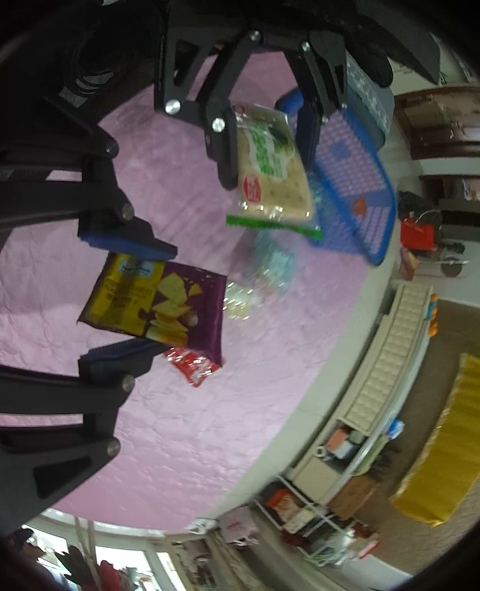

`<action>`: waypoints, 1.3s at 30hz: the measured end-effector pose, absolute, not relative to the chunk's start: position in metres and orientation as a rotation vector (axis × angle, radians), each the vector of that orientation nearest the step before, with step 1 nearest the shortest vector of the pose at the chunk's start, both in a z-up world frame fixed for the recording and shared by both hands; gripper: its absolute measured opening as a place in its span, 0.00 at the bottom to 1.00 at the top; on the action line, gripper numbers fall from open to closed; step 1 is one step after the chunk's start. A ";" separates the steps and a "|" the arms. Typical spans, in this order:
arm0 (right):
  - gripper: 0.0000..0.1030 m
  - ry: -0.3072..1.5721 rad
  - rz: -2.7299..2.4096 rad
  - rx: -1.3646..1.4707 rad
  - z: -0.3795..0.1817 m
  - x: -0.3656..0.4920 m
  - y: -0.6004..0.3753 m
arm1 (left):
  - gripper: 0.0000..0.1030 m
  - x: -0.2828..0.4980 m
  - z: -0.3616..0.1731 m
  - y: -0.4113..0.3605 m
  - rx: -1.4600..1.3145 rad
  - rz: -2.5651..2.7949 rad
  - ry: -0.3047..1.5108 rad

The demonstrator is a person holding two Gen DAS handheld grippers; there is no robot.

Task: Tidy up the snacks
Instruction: 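Carry both snacks over the basket and open the right tool to drop the chip bag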

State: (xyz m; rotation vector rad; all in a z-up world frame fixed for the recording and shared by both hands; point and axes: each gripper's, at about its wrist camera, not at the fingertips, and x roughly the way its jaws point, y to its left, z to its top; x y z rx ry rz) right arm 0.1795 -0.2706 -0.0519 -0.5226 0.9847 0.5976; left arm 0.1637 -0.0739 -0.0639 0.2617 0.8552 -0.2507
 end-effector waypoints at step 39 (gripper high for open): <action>0.44 0.868 0.803 -0.615 -0.032 0.225 -0.086 | 0.60 0.175 -0.026 0.116 0.123 -0.038 0.790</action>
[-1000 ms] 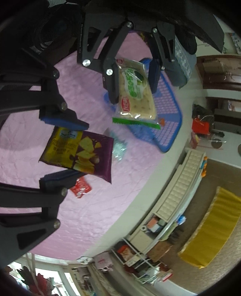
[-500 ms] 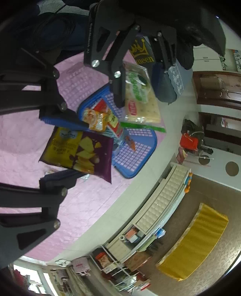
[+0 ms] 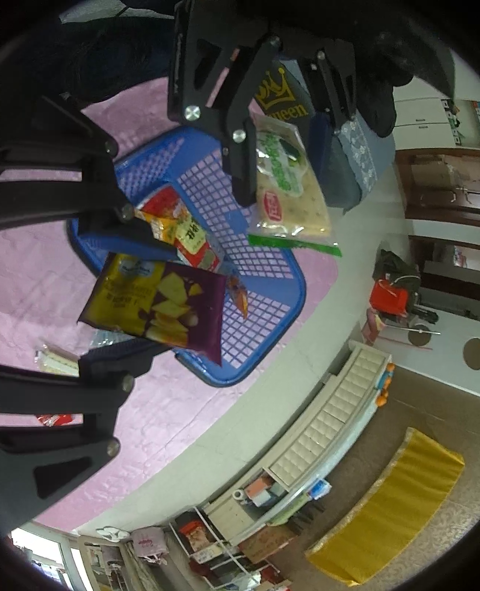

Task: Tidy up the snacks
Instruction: 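Carry both snacks over the basket and open the right tool to drop the chip bag, then lower the green-label cracker packet into the basket and open the left tool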

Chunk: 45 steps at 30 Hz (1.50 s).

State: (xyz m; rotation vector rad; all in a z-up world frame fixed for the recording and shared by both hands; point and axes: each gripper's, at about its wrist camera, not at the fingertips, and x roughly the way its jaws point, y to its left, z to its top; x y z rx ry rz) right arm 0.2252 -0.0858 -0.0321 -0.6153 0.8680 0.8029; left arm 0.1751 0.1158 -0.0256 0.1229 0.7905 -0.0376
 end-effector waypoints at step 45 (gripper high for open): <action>0.84 0.959 0.656 -0.534 -0.072 0.275 -0.121 | 0.61 0.233 -0.051 0.107 0.199 -0.105 0.866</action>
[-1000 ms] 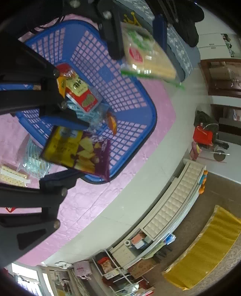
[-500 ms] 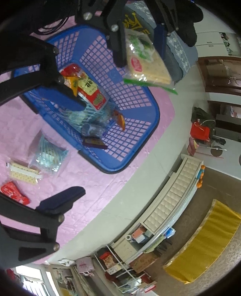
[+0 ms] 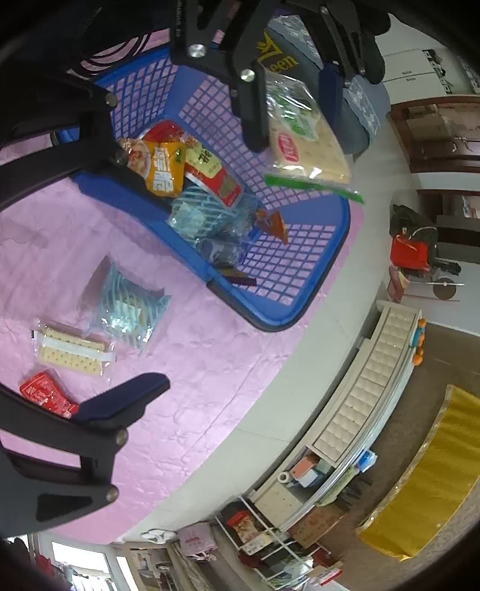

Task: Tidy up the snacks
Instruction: 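Lower the green-label cracker packet into the basket and open the left tool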

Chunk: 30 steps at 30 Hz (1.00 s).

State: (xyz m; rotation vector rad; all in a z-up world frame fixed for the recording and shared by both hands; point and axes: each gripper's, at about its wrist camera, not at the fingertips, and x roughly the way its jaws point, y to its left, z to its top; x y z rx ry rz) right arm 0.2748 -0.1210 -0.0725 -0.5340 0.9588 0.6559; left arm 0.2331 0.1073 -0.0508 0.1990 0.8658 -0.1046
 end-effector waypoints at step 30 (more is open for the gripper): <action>0.84 0.902 0.627 -0.486 -0.029 0.215 -0.194 | 0.80 0.172 -0.018 0.041 0.290 -0.190 0.787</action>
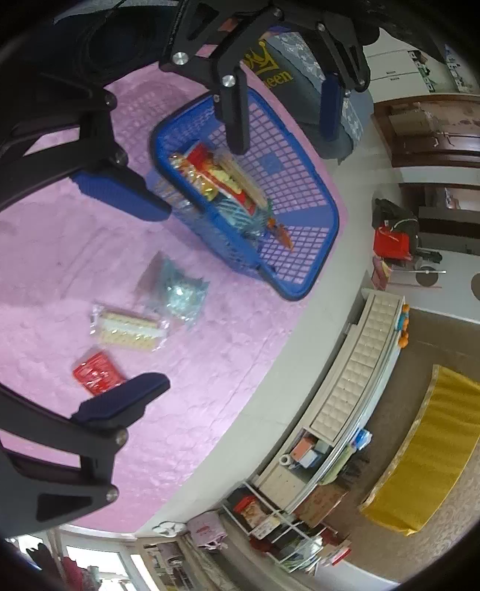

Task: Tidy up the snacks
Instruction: 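Lower the green-label cracker packet into the basket and open the left tool, then move both tools away from the basket toward the remaining packets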

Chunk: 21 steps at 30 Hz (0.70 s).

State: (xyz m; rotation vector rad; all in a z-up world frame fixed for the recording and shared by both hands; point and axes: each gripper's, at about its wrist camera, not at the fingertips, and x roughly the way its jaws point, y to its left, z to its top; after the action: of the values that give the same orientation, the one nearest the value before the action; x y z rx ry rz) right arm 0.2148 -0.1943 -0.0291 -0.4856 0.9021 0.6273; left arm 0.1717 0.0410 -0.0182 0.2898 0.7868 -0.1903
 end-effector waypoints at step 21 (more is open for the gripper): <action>0.84 0.998 0.554 -0.396 -0.068 0.218 -0.283 | 0.80 0.181 -0.052 -0.061 0.337 -0.259 0.848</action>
State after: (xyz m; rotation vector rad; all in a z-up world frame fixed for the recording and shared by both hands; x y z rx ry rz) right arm 0.2176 -0.2828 -0.0677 -0.3959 0.9976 0.5542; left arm 0.1807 -0.0614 -0.0516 0.3367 0.8484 -0.2586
